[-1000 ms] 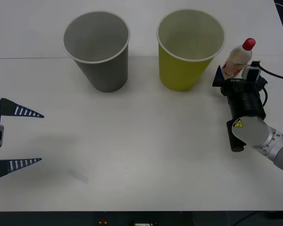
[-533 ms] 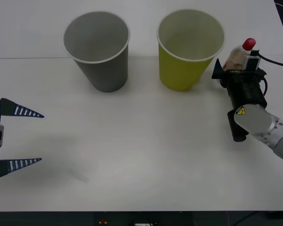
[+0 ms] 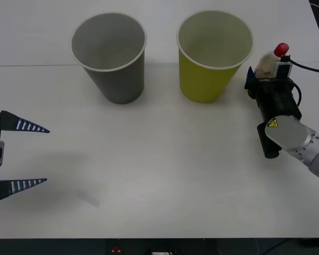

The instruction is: Put the can into the green bin and the plastic bottle into the gray bin

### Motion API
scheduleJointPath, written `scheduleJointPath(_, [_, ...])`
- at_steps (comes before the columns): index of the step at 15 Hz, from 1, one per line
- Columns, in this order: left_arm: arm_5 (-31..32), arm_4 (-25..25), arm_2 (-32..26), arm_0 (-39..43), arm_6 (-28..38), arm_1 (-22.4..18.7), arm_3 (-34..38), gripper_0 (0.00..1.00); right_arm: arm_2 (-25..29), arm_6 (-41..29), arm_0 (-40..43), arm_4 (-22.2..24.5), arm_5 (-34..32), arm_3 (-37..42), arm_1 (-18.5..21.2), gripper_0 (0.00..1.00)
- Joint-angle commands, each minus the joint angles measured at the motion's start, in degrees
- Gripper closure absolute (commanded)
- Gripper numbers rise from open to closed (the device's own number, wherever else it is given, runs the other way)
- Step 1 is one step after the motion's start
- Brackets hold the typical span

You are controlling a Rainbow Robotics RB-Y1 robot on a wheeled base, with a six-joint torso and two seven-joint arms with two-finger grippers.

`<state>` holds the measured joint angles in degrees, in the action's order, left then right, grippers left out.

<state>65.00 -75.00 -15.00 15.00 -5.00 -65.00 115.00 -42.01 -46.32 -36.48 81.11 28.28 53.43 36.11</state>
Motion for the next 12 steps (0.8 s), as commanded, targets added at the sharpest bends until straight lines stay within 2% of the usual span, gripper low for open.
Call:
scheduleJointPath(1, [0.00, 0.00, 0.00, 0.00, 0.00, 0.00, 0.00, 0.00, -0.01, 0.26, 0.09, 0.37, -0.15, 0.10, 0.01, 1.00])
scheduleJointPath(5, [0.00, 0.00, 0.00, 0.00, 0.00, 0.00, 0.00, 0.00, -0.01, -0.09, 0.97, 1.86, -0.15, 1.06, 0.62, 1.00])
scheduleJointPath(12, [0.00, 0.00, 0.00, 0.00, 0.00, 0.00, 0.00, 0.00, 1.66, -1.06, 10.20, 3.71, -0.33, 15.21, 8.27, 1.00])
